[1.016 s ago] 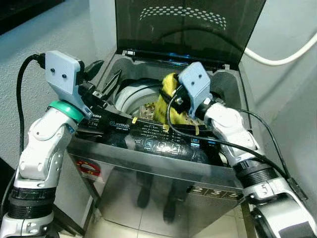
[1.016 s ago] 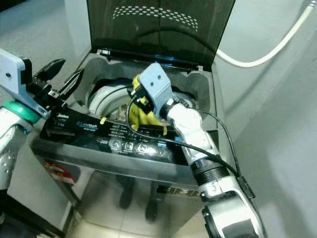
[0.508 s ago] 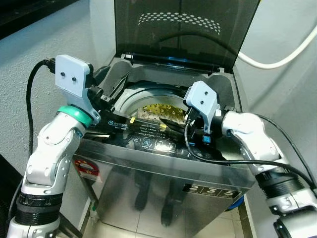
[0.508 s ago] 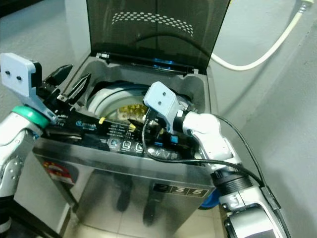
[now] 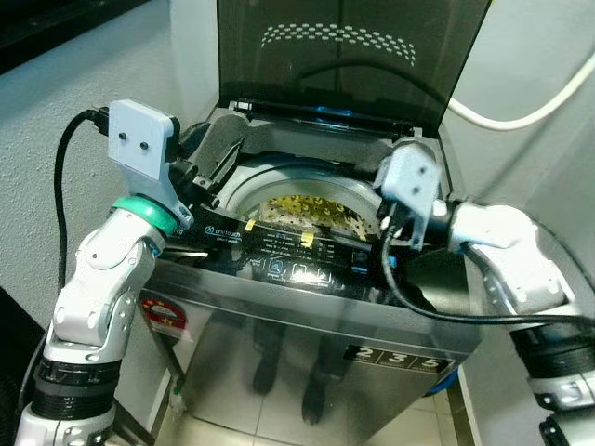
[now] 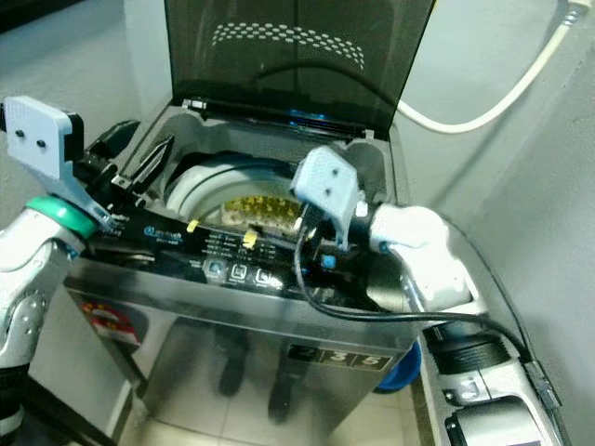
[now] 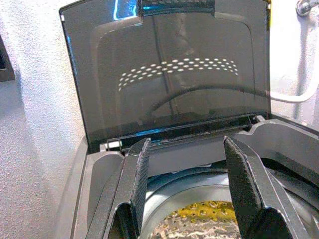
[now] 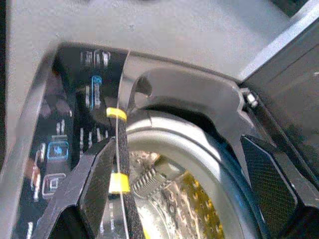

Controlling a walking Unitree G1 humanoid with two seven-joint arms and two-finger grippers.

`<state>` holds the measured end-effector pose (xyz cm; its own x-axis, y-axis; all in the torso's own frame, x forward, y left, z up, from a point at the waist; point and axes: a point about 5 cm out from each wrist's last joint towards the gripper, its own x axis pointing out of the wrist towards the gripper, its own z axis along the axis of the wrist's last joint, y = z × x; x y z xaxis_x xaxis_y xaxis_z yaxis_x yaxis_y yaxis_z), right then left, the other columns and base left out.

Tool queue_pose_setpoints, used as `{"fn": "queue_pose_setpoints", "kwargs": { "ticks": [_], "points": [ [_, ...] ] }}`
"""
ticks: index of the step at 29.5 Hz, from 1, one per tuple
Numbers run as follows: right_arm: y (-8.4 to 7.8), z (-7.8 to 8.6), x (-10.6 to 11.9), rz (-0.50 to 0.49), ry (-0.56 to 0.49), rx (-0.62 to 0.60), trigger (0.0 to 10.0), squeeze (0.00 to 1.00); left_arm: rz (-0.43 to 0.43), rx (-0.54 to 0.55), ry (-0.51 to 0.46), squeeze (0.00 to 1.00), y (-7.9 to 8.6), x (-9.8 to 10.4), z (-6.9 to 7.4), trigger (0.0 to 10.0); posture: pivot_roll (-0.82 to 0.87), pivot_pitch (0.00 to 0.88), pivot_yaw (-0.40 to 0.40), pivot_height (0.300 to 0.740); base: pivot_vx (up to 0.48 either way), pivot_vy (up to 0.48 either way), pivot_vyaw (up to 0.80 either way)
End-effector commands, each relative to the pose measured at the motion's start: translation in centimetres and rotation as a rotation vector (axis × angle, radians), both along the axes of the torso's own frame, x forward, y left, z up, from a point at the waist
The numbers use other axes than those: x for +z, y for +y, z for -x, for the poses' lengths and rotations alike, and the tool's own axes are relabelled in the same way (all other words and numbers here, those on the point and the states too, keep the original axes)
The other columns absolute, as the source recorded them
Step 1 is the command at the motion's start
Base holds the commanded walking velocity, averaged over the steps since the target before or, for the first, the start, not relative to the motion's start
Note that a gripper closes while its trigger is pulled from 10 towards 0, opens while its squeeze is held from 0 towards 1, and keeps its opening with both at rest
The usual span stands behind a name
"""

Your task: Clothes washing

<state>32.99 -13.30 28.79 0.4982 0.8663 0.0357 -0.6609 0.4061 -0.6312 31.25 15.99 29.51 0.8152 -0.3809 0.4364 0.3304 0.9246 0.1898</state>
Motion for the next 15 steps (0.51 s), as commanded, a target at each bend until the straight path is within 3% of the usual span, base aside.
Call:
{"fn": "queue_pose_setpoints", "kwargs": {
  "ticks": [1,3,4,5,6,8,9,10,12,15],
  "points": [
    [-0.7,0.4,1.9,-0.103,-0.063,-0.002,10.0,0.00,-0.013,0.003,-0.009,0.00,-0.1,0.3,0.3,10.0,0.11,0.045,-0.006,0.740,0.000,0.000,0.00],
    [-1.8,-0.6,3.2,-0.413,-0.090,-0.159,10.0,0.00,-0.011,0.017,-0.007,0.00,0.2,0.2,0.3,10.0,0.12,0.047,-0.009,0.740,0.000,0.000,0.00],
    [-1.8,-0.6,3.2,-0.413,-0.090,-0.159,10.0,0.00,-0.011,0.017,-0.007,0.00,0.2,0.2,0.3,10.0,0.12,0.047,-0.009,0.740,0.000,0.000,0.00],
    [-2.3,-1.0,3.4,-0.526,-0.085,-0.226,10.0,0.00,-0.010,0.022,-0.006,0.00,0.3,0.2,0.3,10.0,0.12,0.044,-0.007,0.740,0.000,0.000,0.00],
    [-3.7,-1.9,1.9,-0.693,-0.066,-0.430,10.0,0.00,0.003,0.038,0.011,0.00,0.3,-0.3,0.3,10.0,0.12,0.045,-0.007,0.740,0.000,0.000,0.00],
    [-4.8,-2.5,-0.3,-0.816,-0.010,-0.611,10.0,0.00,0.010,0.056,0.030,0.00,0.4,-0.8,0.3,10.0,0.12,0.047,-0.007,0.740,0.000,0.000,0.00],
    [-4.8,-2.5,-0.3,-0.816,-0.010,-0.611,10.0,0.00,0.010,0.056,0.030,0.00,0.4,-0.8,0.3,10.0,0.12,0.047,-0.007,0.740,0.000,0.000,0.00],
    [-5.2,-2.7,-1.8,-0.880,0.035,-0.705,10.0,0.00,0.021,0.067,0.038,0.00,0.5,-1.0,0.3,10.0,0.12,0.045,-0.005,0.740,0.000,0.000,0.00],
    [-5.0,-2.4,-4.6,-0.888,0.053,-0.836,10.0,0.00,0.016,0.106,0.048,0.00,1.0,-1.5,0.2,10.0,0.12,0.035,0.004,0.740,0.000,0.000,0.00],
    [-4.3,-2.2,-6.2,-1.009,0.127,-0.861,10.0,0.00,0.072,0.150,0.096,0.00,1.5,-2.5,-0.1,10.0,0.11,0.029,0.026,0.740,0.000,0.000,0.00]
  ]
}}
